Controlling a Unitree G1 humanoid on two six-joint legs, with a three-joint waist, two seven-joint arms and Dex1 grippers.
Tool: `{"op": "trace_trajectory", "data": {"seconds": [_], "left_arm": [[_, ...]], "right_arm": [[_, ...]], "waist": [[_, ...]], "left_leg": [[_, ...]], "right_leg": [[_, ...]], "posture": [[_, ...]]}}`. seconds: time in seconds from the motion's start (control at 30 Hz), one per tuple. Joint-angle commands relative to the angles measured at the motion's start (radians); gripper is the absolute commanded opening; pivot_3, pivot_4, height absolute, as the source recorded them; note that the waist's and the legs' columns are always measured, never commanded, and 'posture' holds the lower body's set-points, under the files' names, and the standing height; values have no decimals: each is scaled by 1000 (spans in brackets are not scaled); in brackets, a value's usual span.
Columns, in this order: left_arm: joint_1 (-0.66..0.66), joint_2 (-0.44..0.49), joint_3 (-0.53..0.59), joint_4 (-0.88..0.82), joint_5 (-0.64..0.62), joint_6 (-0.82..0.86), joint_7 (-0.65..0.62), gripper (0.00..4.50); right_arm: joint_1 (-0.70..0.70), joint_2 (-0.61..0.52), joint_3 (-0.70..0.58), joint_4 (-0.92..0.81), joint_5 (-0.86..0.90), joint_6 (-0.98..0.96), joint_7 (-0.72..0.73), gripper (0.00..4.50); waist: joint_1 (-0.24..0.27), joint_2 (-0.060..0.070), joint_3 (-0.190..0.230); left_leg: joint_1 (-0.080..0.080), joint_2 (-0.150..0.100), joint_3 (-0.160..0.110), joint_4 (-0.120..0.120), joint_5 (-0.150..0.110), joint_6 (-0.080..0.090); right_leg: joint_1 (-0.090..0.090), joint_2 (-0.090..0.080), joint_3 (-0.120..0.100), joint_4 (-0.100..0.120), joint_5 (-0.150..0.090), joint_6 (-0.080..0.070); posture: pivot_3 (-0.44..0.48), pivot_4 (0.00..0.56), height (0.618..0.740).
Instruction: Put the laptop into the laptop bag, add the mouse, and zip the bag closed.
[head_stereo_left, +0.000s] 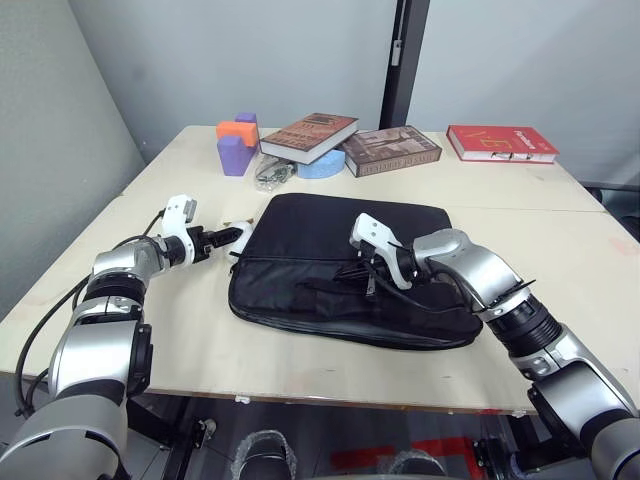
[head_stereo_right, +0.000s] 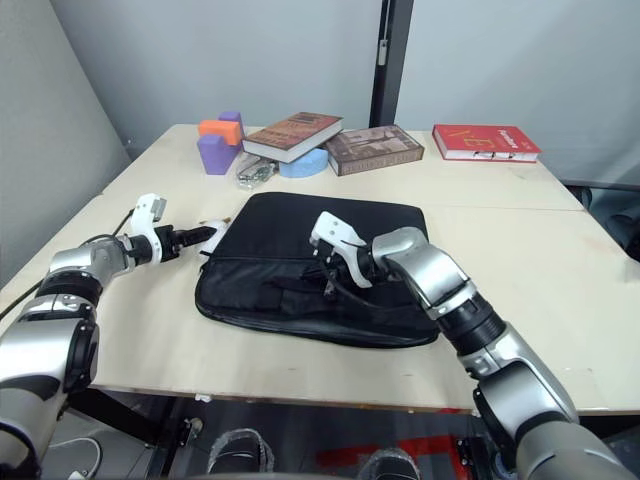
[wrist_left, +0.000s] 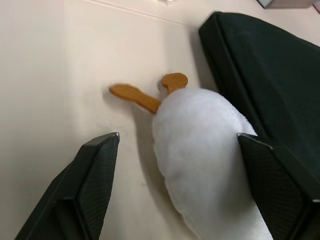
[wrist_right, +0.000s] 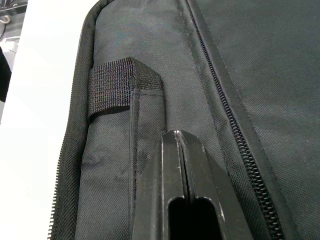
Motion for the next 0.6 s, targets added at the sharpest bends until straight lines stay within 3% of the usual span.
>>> {"op": "trace_trajectory", "data": {"seconds": [0.03, 0.33, 0.6], "left_arm": [[-27, -1, -21, 1, 36, 28, -30, 3091], [5, 30, -13, -80, 39, 96, -108, 16], [157, 137, 23, -451, -91, 229, -333, 16]], "right_arm": [[24, -11, 5, -15, -13, 20, -4, 0], [27, 1, 4, -17, -11, 26, -11, 0], [22, 19, 17, 21, -27, 15, -18, 0]], "waist": [[0, 0, 0], [-2, 0, 0], [-6, 0, 0]], "left_leg": [[0, 0, 0, 0, 0, 0], [0, 0, 0, -1, 0, 0], [0, 0, 0, -4, 0, -1]], "right_leg": [[0, 0, 0, 0, 0, 0], [0, 0, 0, -1, 0, 0], [0, 0, -1, -2, 0, -1]], "posture": [[0, 150, 730], [0, 150, 730], [0, 150, 730]]}}
